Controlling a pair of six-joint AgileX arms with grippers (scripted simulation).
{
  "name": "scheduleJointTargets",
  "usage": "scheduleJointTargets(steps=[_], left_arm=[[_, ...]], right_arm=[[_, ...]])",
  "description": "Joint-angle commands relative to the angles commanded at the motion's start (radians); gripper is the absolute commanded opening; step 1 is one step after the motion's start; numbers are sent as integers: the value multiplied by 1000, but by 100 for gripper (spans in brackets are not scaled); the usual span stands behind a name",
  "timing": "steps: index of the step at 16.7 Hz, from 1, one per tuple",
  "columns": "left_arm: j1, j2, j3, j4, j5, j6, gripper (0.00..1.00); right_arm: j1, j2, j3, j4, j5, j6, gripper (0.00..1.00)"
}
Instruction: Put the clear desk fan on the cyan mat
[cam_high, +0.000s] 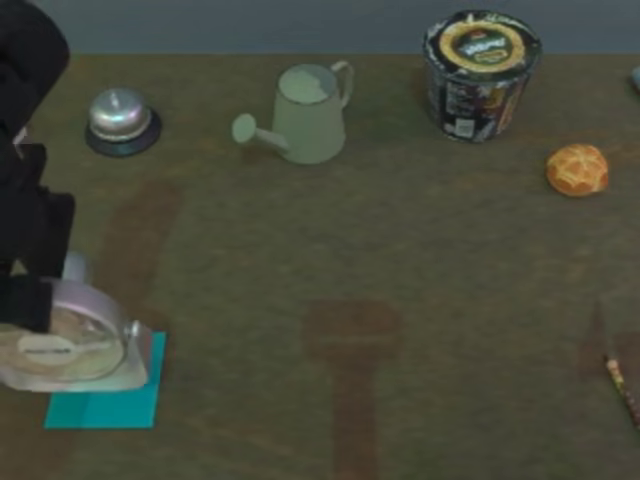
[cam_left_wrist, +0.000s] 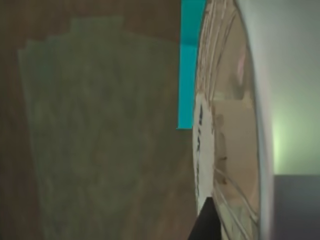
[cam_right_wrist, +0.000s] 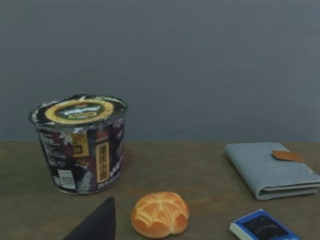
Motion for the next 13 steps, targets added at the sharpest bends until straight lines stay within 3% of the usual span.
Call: scheduleJointTargets(steps=[7, 13], left_arm=[[4, 6, -67, 78, 1, 4, 0], [4, 6, -67, 78, 1, 4, 45]], right_arm=[[0, 0, 0, 0, 0, 0, 100], [0, 0, 0, 0, 0, 0, 100]])
